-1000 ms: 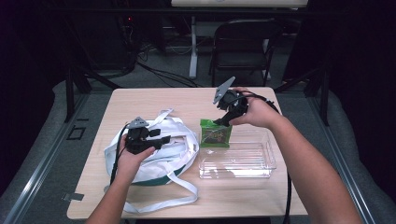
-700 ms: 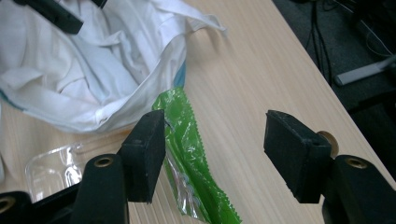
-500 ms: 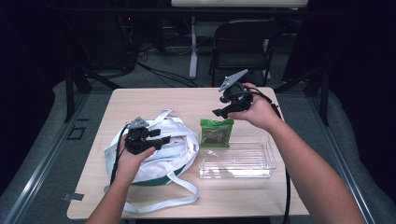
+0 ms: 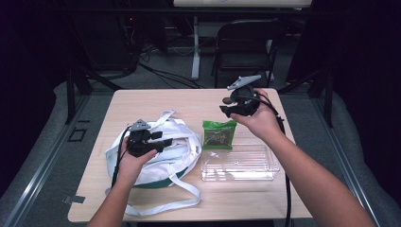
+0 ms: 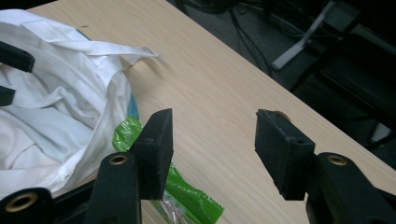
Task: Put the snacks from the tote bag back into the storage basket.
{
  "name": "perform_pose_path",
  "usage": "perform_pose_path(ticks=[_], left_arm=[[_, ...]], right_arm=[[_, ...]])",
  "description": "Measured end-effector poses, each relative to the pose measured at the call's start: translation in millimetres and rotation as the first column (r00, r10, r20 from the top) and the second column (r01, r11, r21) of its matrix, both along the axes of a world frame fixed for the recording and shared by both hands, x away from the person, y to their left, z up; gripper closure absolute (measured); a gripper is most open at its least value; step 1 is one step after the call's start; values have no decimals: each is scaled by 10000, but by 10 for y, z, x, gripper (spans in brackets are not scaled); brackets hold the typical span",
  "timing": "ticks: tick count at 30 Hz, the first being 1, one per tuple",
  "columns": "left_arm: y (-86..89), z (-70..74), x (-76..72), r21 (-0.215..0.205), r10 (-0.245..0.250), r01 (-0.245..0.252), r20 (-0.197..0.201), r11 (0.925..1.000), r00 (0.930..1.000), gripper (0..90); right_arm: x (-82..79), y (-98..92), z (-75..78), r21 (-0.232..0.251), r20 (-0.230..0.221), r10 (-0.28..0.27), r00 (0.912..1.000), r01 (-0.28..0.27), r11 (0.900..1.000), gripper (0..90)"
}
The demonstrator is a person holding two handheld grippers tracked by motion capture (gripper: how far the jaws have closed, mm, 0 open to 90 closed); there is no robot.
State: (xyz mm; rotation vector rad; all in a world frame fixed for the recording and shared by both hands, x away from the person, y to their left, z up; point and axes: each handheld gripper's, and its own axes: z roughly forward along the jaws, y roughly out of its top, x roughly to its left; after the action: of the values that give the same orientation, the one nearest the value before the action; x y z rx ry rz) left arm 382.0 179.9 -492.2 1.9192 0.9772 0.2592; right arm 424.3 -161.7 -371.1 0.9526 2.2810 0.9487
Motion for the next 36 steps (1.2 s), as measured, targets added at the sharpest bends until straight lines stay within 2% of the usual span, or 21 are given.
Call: perform_pose_path(ticks=[6,16,29,32,36], left_arm=[[15,-1,0,-23,21,-21,-3,10000,10000,413],[28,8,-8,-77,116,-116,-28,9999,9999,412],[48,-4,4,-58,177,-177,-22,9998,9998,412],[54,-9,8,-59,187,-188,-40,9998,9998,410],[64,-11,8,-56,231,-231,-81,9997,9997,410]], right_arm=[[-117,-88,7,798,-378,-306,9988,335,9962,532],[-350,-221,11,1296,-419,-183,9990,236,9913,544],[-573,-359,-126,1246,-279,73,9996,-37,9922,543],[-646,-395,-169,1309,-260,491,9985,-453,9904,543],[-738,-420,-236,1244,-238,618,9978,-584,9905,544]])
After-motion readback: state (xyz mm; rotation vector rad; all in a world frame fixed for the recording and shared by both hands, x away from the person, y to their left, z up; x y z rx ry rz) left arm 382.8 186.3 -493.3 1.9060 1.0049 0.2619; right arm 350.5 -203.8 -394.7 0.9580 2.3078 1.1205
